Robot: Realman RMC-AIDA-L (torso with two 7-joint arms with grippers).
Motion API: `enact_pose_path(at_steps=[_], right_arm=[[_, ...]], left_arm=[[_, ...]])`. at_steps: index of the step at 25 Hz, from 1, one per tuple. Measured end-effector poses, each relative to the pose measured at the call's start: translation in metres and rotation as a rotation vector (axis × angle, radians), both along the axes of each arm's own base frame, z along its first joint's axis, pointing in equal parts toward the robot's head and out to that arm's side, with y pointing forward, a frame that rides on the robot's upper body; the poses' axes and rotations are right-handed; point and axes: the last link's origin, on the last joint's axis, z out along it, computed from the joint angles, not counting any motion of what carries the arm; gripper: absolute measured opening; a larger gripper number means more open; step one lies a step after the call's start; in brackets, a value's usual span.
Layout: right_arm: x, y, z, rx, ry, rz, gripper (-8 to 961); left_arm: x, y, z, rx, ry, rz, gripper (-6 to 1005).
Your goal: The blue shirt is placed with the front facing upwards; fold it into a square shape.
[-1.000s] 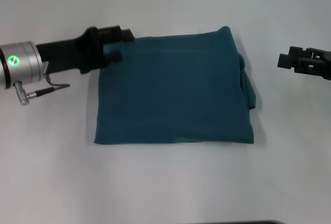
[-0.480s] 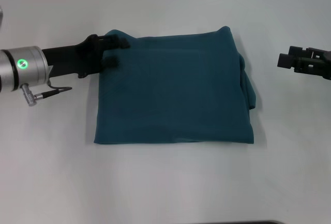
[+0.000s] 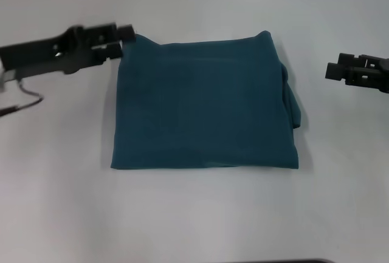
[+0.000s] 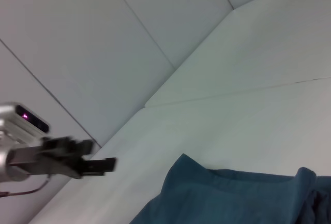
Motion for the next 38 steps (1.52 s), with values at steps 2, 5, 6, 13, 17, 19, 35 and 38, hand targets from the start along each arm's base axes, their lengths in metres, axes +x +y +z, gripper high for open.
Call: enact_pose_path(at_steps=[2,5,6,13,17,19,35,38], right_arm=[[0.000,0.000,-0.001,-0.004,-0.009,0.007,941],[0.000,0.000,-0.004,-0.005,-0.030,0.023,941],[0.000,0.000,-0.004,-0.003,-0.035,0.028,941],[-0.013,-0.006,-0.031,-0.048,-0.092,0.209,941],[-0.027,-0.022,-0.064,-0.129,-0.124,0.394,941],[-0.033,-0.028,-0.077,-0.161,-0.114,0.462,941],[-0.036,-0.030,-0.093,-0.290,-0.007,0.278,942],[-0.038,-0.027,-0.091,-0.257,0.029,0.255,942]], left_arm=[[0.000,-0.015,0.005,-0.005,0.027,-0.187,672],[-0.005,-0.040,0.006,0.036,0.038,-0.404,672],[-0.008,-0.046,0.004,0.063,0.044,-0.441,673],[-0.023,-0.077,-0.005,0.169,0.077,-0.588,674],[-0.027,-0.091,-0.014,0.191,0.070,-0.635,674],[-0.026,-0.096,-0.018,0.187,0.067,-0.658,674],[-0.034,-0.108,-0.029,-0.030,0.011,-0.481,674],[-0.034,-0.103,-0.031,-0.043,0.013,-0.429,673]])
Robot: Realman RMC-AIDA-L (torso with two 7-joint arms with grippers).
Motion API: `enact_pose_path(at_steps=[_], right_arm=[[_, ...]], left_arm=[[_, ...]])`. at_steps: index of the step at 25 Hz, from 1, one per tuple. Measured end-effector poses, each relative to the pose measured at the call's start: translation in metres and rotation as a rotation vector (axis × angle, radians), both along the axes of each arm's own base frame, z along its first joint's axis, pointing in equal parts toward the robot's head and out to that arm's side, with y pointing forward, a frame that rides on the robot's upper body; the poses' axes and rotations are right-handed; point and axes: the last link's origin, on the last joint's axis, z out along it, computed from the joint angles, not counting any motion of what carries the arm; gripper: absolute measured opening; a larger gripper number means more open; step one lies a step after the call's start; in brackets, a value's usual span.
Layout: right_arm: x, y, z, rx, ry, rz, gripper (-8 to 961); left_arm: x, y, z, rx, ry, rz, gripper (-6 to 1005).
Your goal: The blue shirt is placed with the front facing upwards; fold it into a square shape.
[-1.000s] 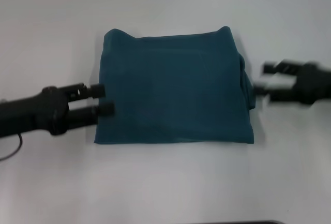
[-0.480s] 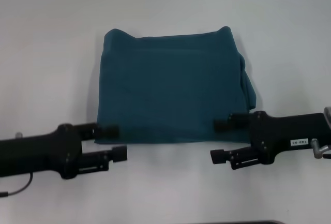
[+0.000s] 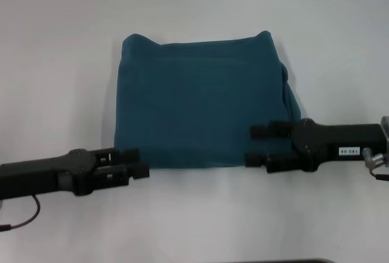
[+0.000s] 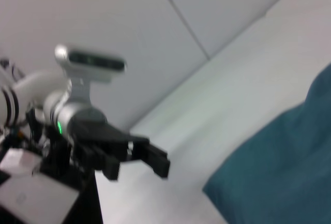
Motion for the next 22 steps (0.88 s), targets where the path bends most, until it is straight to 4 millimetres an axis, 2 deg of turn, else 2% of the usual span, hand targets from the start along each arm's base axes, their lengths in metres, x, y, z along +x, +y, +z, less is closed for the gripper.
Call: enact_pose_path(at_steps=[8,22], right_arm=[[0.001,-0.001,0.004,0.042,0.057,-0.039,942],[0.004,-0.003,0.003,0.040,0.052,-0.053,942]], left_arm=[[0.005,0.011,-0.003,-0.020,-0.003,0.044,673],[0.004,0.013,-0.002,-0.019,0.006,0.056,673]])
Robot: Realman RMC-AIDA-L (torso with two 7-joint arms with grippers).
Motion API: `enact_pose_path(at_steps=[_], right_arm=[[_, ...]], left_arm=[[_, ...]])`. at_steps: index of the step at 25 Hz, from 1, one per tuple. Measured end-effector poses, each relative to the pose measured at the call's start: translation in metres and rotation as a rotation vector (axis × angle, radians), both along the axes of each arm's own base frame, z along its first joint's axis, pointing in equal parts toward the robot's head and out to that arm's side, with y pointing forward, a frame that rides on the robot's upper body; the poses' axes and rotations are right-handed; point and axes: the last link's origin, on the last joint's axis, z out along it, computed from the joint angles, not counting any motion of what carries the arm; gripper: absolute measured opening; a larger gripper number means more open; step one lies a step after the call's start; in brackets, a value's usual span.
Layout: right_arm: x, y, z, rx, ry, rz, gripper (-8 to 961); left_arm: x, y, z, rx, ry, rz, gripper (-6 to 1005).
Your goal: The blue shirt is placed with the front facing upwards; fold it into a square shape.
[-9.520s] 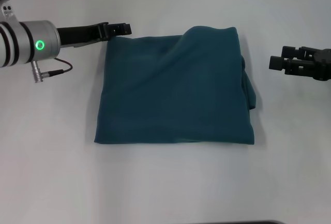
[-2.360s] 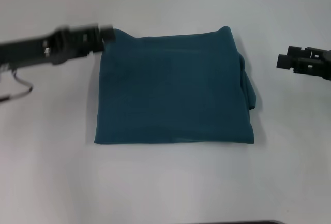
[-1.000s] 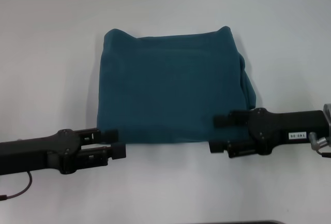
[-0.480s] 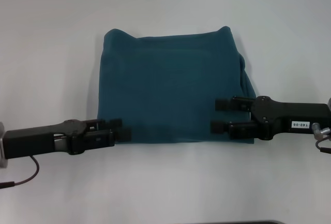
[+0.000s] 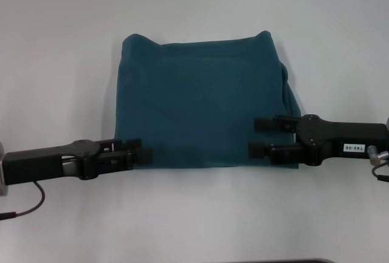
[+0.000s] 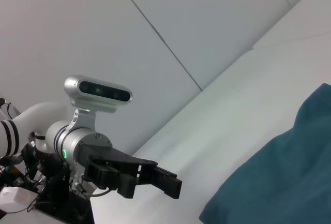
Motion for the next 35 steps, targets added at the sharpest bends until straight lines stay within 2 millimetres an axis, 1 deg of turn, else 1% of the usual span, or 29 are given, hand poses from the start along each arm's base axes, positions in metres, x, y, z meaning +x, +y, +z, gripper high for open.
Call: enact_pose_path(at_steps=[24,35], right_arm=[[0.0011,-0.0001,0.0009,0.001,-0.001,-0.005,942],[0.0015,-0.0003,0.0009,0.001,-0.003,-0.006,942]], left_arm=[[0.0017,0.0025,-0.0017,-0.001,0.006,-0.006,672],[-0.0017,0.0024,-0.0033,0.005,0.023,0.007,672]])
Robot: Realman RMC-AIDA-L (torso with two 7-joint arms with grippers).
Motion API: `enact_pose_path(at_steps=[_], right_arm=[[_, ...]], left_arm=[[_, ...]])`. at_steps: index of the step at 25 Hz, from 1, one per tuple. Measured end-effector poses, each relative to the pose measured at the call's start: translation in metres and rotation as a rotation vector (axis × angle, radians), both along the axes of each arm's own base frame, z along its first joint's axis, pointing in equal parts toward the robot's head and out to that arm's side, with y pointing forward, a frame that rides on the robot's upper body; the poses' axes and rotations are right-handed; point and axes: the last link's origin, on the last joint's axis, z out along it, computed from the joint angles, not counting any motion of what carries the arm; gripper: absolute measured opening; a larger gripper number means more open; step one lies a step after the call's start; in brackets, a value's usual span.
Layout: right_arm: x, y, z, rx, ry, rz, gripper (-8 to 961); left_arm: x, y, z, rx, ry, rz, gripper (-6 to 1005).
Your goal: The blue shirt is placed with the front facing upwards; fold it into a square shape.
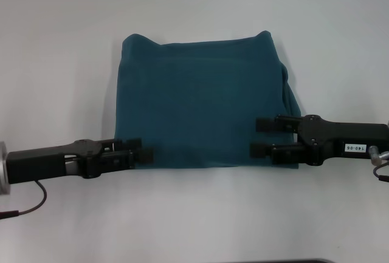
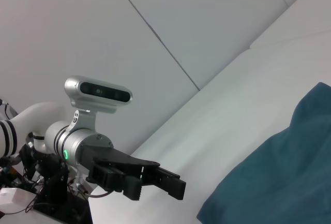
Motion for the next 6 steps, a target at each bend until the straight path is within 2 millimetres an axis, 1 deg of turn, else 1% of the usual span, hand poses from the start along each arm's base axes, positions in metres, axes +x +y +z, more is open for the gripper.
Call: enact_pose_path(at_steps=[6], right_arm=[[0.0000,0.0002,0.0000,0.000,0.000,-0.001,942]], left_arm=[[-0.0020,0.0011,-0.0024,-0.002,0.015,0.011,674]])
